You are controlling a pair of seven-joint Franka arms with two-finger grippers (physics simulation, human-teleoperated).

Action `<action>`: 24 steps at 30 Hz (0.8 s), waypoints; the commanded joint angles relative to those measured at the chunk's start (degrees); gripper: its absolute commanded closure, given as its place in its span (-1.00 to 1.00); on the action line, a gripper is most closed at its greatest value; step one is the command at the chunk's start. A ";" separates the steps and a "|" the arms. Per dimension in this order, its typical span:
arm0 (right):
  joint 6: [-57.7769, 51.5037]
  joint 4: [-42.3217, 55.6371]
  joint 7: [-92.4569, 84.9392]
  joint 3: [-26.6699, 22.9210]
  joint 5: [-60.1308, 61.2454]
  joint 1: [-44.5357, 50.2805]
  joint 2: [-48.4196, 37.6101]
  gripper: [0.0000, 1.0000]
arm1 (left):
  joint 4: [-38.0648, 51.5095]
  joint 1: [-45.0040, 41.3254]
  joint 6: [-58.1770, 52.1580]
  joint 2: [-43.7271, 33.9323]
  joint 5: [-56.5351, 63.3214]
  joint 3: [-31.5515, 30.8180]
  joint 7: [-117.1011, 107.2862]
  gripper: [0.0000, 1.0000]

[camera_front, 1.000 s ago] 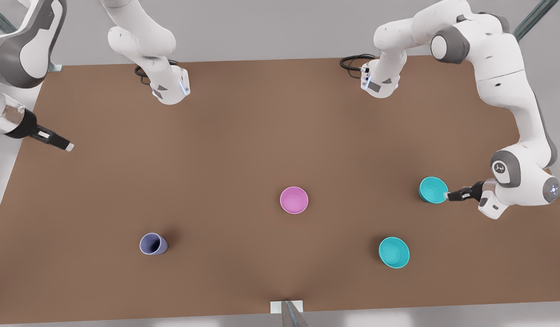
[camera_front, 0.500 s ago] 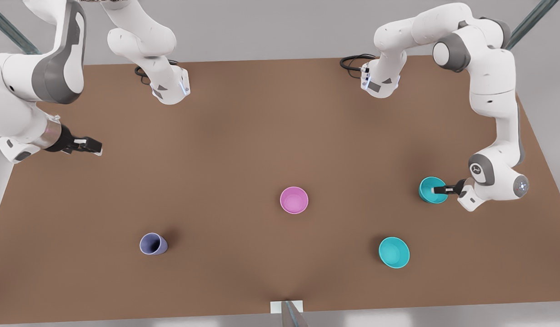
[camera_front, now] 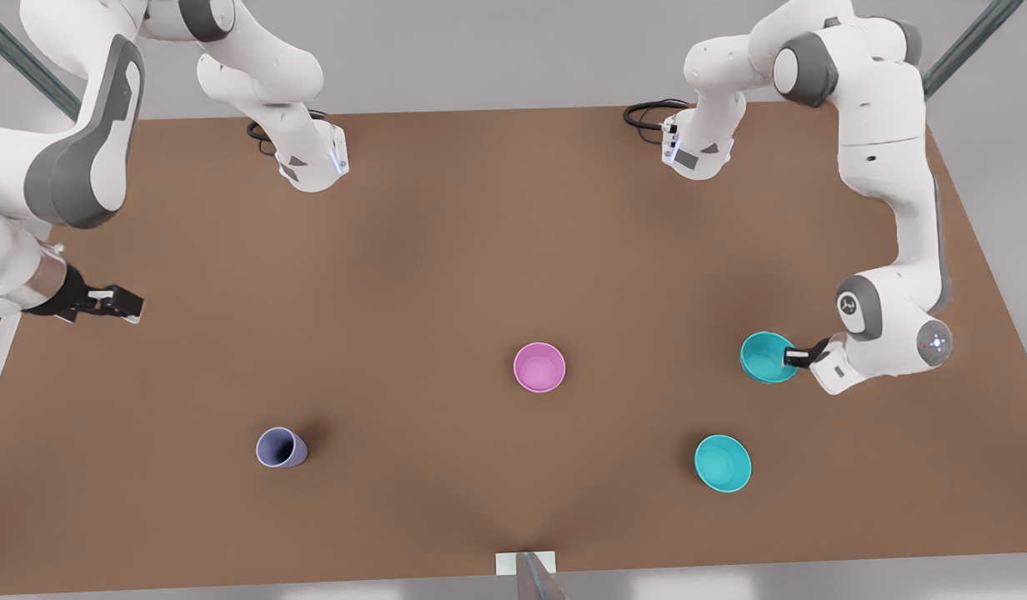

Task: Stack the blue bowl on the pink bowl

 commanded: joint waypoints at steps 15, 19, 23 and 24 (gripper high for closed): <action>-3.04 0.70 -4.89 0.21 -0.49 0.12 1.15 -1.00 | 35.58 -30.17 -9.87 21.50 -1.81 -4.93 -75.06 0.57; -3.30 0.70 -4.98 0.21 -0.58 0.12 1.15 -1.00 | 32.95 -30.26 -10.05 21.50 -1.81 -5.63 -75.06 0.57; -3.30 0.70 -4.98 0.29 -0.49 0.21 1.76 -1.00 | 31.89 -30.17 -9.96 21.50 -1.81 -5.80 -74.97 0.57; -3.30 0.70 -4.98 0.29 -0.49 0.21 1.76 -1.00 | 31.89 -30.17 -9.96 21.58 -1.81 -5.98 -74.62 0.57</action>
